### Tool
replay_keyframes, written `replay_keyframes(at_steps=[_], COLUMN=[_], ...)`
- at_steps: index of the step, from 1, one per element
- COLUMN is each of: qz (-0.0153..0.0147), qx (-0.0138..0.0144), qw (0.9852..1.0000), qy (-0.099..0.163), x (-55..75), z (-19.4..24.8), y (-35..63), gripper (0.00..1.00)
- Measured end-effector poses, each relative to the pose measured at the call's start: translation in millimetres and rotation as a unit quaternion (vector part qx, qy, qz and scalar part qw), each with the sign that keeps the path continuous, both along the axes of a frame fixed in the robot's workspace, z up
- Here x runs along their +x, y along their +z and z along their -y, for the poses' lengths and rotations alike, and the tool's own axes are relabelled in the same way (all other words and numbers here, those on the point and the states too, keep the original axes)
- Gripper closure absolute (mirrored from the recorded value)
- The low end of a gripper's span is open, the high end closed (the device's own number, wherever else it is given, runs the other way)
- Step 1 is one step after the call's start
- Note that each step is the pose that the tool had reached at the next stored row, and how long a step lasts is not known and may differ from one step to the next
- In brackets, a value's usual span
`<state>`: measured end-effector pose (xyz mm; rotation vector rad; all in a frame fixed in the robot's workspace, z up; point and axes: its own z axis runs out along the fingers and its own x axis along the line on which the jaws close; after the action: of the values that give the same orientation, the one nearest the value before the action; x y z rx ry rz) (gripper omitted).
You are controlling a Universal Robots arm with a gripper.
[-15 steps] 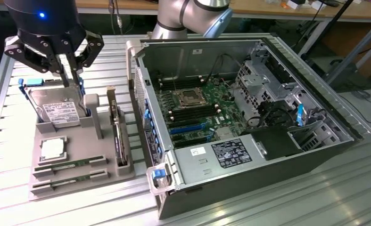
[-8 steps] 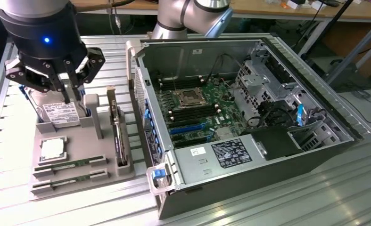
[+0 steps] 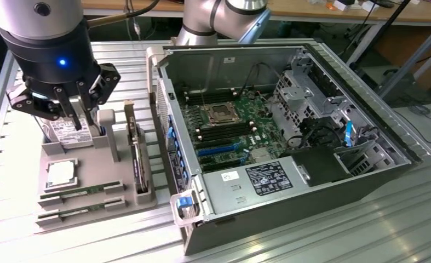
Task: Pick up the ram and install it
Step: 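Pick up the ram and move it above insertion slot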
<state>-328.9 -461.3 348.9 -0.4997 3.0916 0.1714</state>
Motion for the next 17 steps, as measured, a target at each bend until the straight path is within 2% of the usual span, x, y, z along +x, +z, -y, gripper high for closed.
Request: replay_keyframes(at_steps=[3,5,7,10,11,12,13,14,15,16,17], qz=[0.0000,0.0000,0.0001,0.0004,0.0005,0.0006,0.0007,0.0007,0.0007,0.0007,0.0008], qx=[0.0000,0.0001,0.0001,0.0000,0.0000,0.0000,0.0000,0.0000,0.0000,0.0000,0.0001], qw=[0.9995,0.9984,0.9946,0.9889,0.9878,0.9847,0.9788,0.9754,0.9729,0.9697,0.9677], qy=[0.030,0.056,0.104,0.149,0.156,0.174,0.205,0.221,0.231,0.244,0.252], x=[0.0,0.0,-0.1,0.0,0.0,0.0,0.0,0.0,0.0,0.0,0.0], z=[0.0,0.0,0.1,0.8,0.8,0.9,0.9,0.9,0.9,0.9,0.9], y=[-2.1,-3.4,-6.5,-12.3,-13.0,-14.8,-17.9,-19.5,-20.7,-22.0,-22.8], gripper=[0.76,0.76,0.76,0.76,0.76,0.76,0.76,0.76,0.76,0.76,0.76])
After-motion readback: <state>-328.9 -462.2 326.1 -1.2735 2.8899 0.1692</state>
